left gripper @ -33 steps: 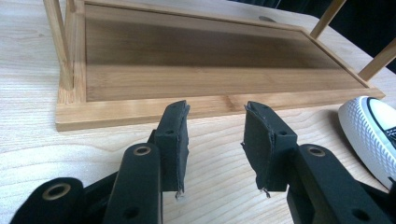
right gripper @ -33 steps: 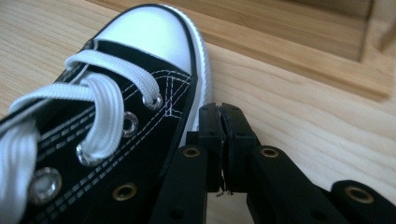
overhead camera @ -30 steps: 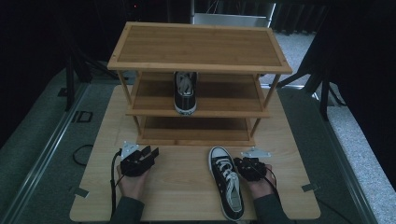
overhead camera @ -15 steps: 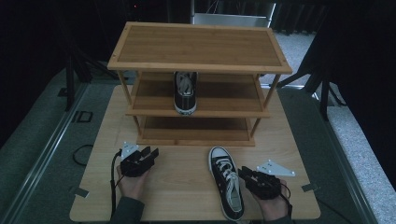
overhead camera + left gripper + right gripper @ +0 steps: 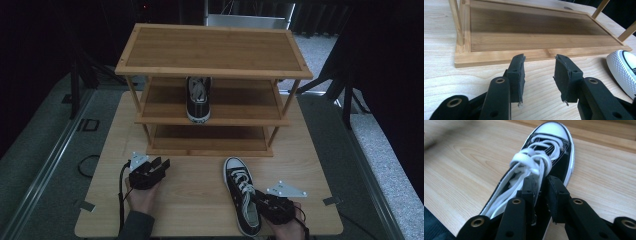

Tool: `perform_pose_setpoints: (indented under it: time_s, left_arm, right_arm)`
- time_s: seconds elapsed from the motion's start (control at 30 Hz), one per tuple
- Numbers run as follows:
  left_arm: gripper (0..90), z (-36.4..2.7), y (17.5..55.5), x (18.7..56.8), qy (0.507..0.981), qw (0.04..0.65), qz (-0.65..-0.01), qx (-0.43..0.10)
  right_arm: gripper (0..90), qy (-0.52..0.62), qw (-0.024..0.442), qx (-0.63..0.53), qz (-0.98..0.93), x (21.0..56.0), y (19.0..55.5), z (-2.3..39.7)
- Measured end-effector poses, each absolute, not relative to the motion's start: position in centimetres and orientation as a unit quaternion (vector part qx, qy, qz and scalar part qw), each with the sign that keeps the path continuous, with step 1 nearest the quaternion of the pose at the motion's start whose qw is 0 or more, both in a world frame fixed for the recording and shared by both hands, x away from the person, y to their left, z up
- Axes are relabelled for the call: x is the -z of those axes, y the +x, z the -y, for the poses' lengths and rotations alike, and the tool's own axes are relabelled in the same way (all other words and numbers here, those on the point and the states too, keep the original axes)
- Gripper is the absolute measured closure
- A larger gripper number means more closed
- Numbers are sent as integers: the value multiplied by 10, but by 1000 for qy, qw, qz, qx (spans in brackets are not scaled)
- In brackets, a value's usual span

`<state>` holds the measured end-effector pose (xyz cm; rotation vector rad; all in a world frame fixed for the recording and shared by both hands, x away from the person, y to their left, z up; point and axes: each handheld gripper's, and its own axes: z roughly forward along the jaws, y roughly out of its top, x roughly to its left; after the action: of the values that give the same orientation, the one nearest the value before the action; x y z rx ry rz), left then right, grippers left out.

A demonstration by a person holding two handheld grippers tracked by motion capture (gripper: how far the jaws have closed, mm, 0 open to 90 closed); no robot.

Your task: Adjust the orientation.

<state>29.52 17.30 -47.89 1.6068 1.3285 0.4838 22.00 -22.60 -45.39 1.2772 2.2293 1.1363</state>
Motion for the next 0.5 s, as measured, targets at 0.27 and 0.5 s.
perform_pose_setpoints:
  time_s: [0.27,0.5]
  left_arm:
    - [602,-172,295,479,660,479,-544,-198]
    - [602,-172,295,479,659,479,-544,-199]
  right_arm:
    - [868,455,145,-402,-781,458,227,222]
    - [881,477,108,-434,-757,460,232,231]
